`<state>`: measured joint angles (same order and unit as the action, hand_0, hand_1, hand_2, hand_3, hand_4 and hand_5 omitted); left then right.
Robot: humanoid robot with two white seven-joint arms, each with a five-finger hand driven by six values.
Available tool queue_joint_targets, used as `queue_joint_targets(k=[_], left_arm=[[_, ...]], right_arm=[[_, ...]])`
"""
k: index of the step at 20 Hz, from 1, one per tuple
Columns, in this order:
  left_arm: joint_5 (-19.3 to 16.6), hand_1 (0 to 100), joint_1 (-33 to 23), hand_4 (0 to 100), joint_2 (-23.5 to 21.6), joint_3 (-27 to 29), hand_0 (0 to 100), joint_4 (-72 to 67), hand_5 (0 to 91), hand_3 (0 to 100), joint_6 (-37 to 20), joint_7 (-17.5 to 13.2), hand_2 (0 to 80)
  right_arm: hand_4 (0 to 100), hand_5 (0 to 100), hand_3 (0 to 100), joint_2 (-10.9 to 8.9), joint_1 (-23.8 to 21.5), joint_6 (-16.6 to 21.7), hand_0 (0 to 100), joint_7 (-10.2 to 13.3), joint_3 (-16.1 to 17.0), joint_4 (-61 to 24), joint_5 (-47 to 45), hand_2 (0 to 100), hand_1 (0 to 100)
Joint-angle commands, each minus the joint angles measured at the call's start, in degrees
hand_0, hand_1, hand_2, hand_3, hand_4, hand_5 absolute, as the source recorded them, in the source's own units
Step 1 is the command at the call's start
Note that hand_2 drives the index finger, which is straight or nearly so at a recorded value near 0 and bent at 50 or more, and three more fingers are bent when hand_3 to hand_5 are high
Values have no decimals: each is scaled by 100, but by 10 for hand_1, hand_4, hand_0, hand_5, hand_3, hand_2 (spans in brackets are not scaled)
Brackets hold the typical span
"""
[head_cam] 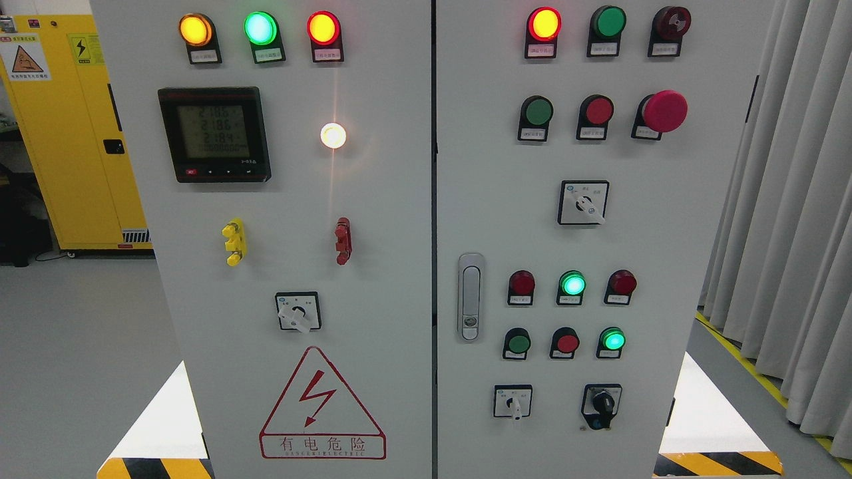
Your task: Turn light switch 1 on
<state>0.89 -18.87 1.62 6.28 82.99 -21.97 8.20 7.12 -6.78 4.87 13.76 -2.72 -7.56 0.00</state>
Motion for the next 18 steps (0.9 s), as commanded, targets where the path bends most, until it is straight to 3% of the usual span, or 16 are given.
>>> queue_joint_targets(k=[1,2,3,6,7,8,9,10,11,12,14,16,18], left_arm=[[96,488,-178,967,-223,374,80,-4199,830,1000,-316,-265,653],[69,468,-178,906,-223,365,70,-4534,734,930,-316,-362,600],[69,463,-178,888,-223,373,67,-4833,696,910,-316,-458,583],[51,430,-169,717,-223,356,44,-5616,468,735,-325,-704,413],[25,423,-169,713,-223,312,41,-5879,463,732,-334,-810,410],[16,413,-169,635,-223,251,39,-6056,352,635,-334,-898,316],[8,403,-178,578,-223,94,43,-6275,263,585,-334,-1055,274],[16,390,-169,463,-214,-3,55,-6408,87,455,-317,-1153,184],[16,386,-169,401,-206,-39,68,-6522,4,358,-290,-1180,126],[7,382,-160,396,-197,-48,74,-6637,0,354,-264,-1180,126],[7,393,-117,251,-171,-57,122,-6883,0,191,-63,-1407,6],[-36,396,-47,165,-214,-57,157,-6893,0,101,445,-1794,0],[-28,388,111,42,-232,-40,183,-6919,0,0,877,-1918,0]], right_arm=[[0,0,0,0,1,-4,0,4,0,0,-167,40,500],[0,0,0,0,1,-4,0,4,0,0,-167,40,500],[0,0,0,0,1,-4,0,4,0,0,-167,40,500],[0,0,0,0,1,-4,0,4,0,0,-167,40,500],[0,0,0,0,1,-4,0,-5,0,0,-167,40,500],[0,0,0,0,1,-4,0,4,0,0,-167,40,500],[0,0,0,0,1,-4,0,4,0,0,-167,40,500],[0,0,0,0,1,-4,0,4,0,0,-167,40,500],[0,0,0,0,1,-4,0,4,0,0,-167,40,500],[0,0,0,0,1,-4,0,4,0,0,-167,40,500],[0,0,0,0,1,-4,0,-5,0,0,-167,40,500],[0,0,0,0,1,-4,0,-5,0,0,-167,40,500],[0,0,0,0,1,-4,0,4,0,0,-167,40,500]])
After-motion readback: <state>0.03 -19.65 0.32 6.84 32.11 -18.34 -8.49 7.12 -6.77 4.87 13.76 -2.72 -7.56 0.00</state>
